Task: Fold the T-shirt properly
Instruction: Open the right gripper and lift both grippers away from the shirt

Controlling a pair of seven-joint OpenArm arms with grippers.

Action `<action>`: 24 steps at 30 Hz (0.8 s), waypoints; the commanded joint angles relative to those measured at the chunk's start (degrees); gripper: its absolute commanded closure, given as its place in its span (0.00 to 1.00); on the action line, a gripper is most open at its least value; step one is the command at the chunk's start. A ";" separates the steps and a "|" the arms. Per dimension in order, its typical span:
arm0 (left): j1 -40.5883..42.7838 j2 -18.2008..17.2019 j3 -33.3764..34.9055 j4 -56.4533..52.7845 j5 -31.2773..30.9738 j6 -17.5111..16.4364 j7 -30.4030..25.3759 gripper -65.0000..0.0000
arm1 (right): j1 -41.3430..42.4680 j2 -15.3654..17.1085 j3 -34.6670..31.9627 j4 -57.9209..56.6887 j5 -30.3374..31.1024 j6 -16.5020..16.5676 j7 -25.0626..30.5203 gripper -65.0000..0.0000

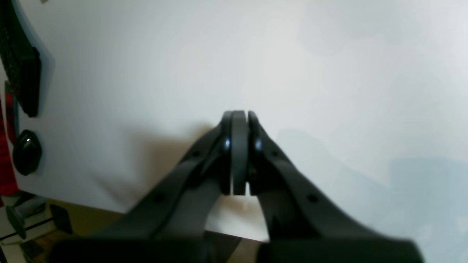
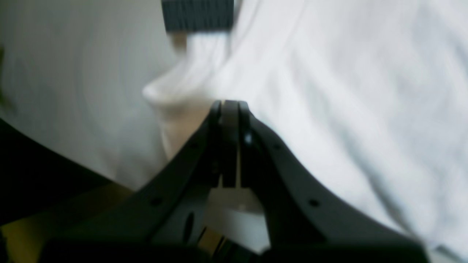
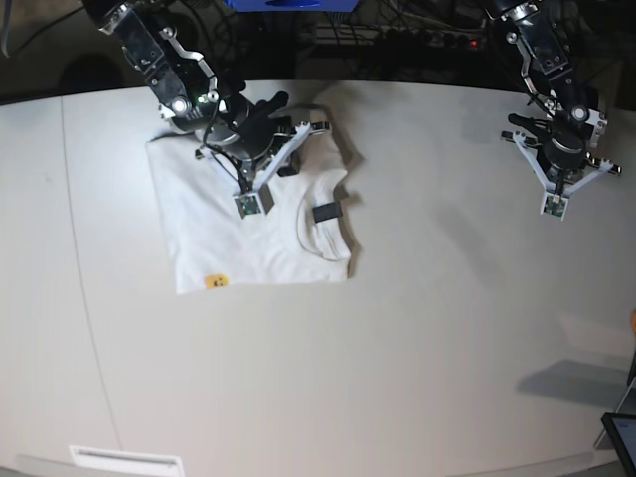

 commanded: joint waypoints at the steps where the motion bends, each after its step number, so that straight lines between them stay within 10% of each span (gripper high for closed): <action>1: -0.49 -0.73 -0.17 0.88 0.05 0.06 -0.65 1.00 | -0.16 -0.17 0.17 0.89 -0.26 0.20 1.60 1.00; 9: -0.49 -0.73 -0.17 0.88 0.05 0.06 -0.65 1.00 | -3.76 0.98 0.17 -5.26 -0.26 0.20 7.49 1.00; 24: -0.40 1.03 6.69 2.47 -0.04 0.06 -0.73 1.00 | 1.16 2.21 7.38 3.44 -0.26 -4.37 1.07 1.00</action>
